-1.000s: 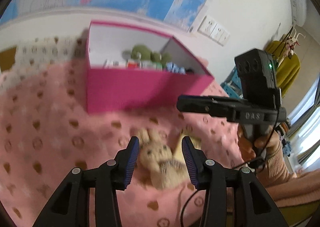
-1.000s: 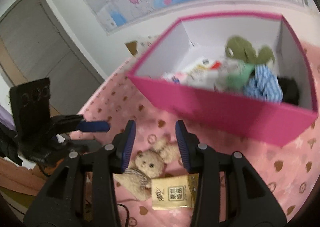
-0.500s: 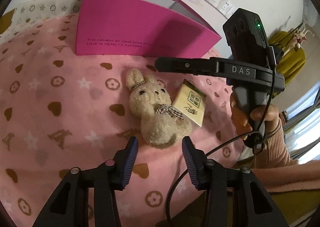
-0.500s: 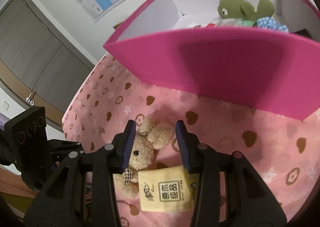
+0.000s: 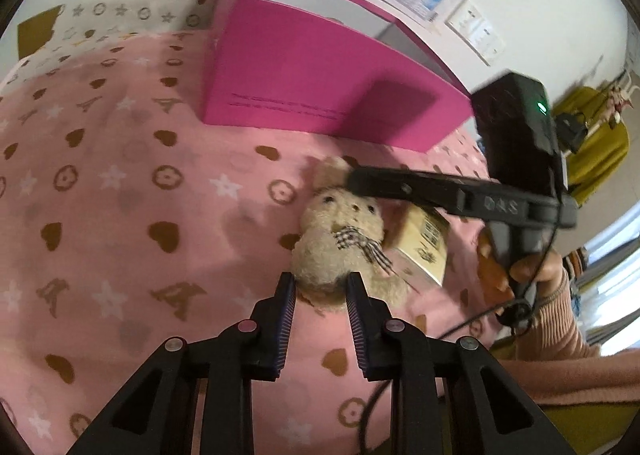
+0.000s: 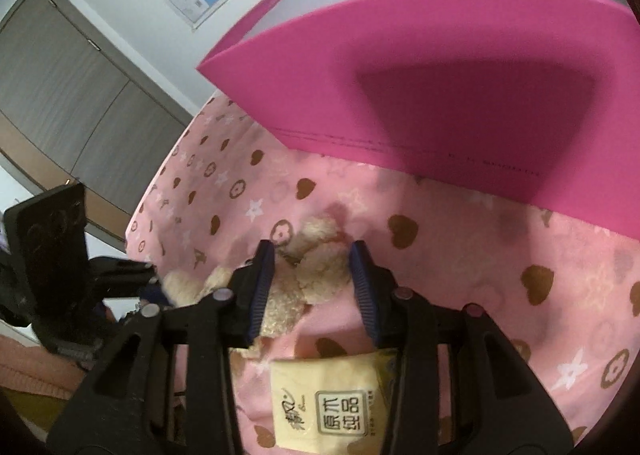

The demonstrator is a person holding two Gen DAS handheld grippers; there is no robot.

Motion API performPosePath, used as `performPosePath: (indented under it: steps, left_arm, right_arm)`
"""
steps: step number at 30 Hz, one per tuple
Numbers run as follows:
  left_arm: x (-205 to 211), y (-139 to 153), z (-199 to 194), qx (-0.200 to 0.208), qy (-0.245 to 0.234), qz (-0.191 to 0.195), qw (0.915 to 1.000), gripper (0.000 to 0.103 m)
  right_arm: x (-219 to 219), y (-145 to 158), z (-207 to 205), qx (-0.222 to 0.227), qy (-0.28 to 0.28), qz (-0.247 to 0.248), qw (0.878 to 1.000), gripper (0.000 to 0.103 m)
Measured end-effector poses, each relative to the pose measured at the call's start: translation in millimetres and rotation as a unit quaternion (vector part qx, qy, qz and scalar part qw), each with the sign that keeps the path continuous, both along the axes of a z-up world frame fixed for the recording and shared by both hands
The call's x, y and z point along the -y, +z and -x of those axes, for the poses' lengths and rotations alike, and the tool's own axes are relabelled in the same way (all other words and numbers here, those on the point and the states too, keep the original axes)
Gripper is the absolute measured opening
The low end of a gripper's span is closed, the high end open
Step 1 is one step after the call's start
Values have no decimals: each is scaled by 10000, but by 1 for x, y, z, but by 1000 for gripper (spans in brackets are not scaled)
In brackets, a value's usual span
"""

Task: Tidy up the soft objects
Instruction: 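Move the right gripper down toward the beige teddy bear on the bed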

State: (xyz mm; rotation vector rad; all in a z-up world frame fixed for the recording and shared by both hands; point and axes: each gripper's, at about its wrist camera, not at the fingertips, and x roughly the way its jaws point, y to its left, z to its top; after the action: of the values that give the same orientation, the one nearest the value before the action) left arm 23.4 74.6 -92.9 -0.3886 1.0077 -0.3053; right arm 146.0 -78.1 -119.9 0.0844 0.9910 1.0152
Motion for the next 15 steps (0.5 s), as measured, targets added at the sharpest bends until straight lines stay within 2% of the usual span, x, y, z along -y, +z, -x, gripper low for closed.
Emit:
performPosePath:
  steps: [3, 5, 9, 13, 15]
  left_arm:
    - [-8, 2, -3, 19, 148, -21, 9999, 26]
    - [-6, 2, -8, 52, 208, -73, 9997, 26]
    - [-6, 4, -17, 157, 273, -230, 9992, 26]
    - [-4, 3, -24, 202, 337, -384, 9985, 26]
    - [-7, 3, -24, 211, 395, -473, 9979, 27]
  right_arm:
    - [4, 4, 4, 71, -2, -36, 10000, 29]
    - [7, 6, 7, 111, -26, -81, 9999, 20]
    - [14, 12, 15, 111, 67, -305, 9994, 18]
    - [13, 13, 19, 230, -58, -110, 9997, 18]
    - [17, 11, 11, 77, -223, -182, 9996, 32]
